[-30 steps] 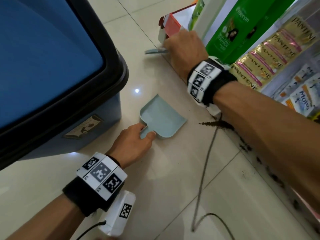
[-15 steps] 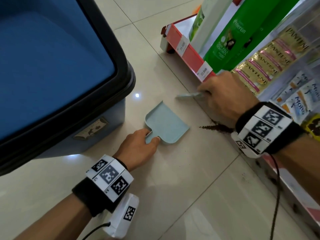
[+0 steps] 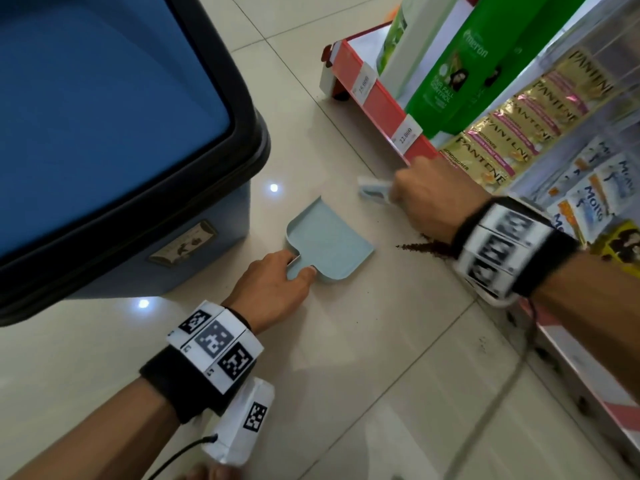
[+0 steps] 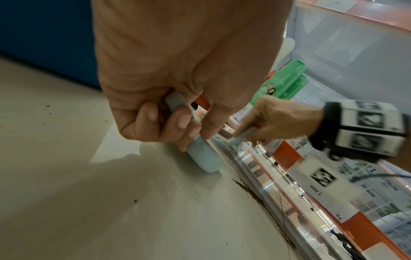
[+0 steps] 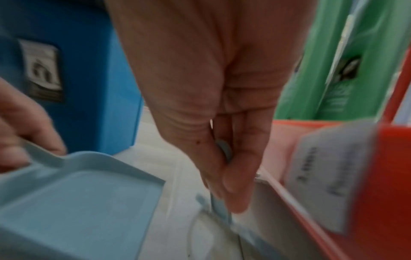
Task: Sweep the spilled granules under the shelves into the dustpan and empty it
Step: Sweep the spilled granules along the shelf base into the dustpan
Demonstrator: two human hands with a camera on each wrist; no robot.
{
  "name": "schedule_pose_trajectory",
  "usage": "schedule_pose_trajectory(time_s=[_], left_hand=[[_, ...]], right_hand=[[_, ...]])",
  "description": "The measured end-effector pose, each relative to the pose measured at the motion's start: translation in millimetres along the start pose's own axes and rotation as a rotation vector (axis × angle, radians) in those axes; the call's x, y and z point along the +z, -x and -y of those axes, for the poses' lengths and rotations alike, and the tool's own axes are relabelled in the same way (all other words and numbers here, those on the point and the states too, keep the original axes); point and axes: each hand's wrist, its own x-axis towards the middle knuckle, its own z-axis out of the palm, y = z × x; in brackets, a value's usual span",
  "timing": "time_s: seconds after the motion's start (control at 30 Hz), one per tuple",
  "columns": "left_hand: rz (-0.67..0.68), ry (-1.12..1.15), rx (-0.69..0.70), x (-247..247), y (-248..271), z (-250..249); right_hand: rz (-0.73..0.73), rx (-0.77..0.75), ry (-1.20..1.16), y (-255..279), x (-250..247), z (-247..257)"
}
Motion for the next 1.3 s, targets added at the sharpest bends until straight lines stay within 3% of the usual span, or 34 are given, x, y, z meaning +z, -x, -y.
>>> schedule_pose_trajectory(time_s=[0.13,0.33,0.5,0.7,0.9,1.07,1.17,1.3], left_hand=[[0.013,0.000,0.014,3,1,-2],[0.035,-0.033,0.038,15,0,-7],[0.038,-0.060,0.048,18,8,-4],[0.017,-0.009,0.020,7,15,6],[-0.007,0.008,0.024,8,10,-2],[-0.021,-0.003,0.043,9,4,-5],[-0.022,0.025,0.021,6,3,-2],[-0.029,0.020,-0.008,0,5,4]], right_hand=[[0.022,0.047,-0.065,38,-4,-15],[-0.257,0.016,-0.131,5,-4,-8],[-0.166,-0.066,-0.110,-23,9,-2],[-0.065,-0.115,-0.163,28,20,-34],[-0.388,-0.186,-0.247,15,1,-25],[-0.499,0.040,-0.526,-51,-6,1],[-0.492,0.209,-0.671,-77,-2,11],[-0.339,0.197,-0.471,-79,8,8]])
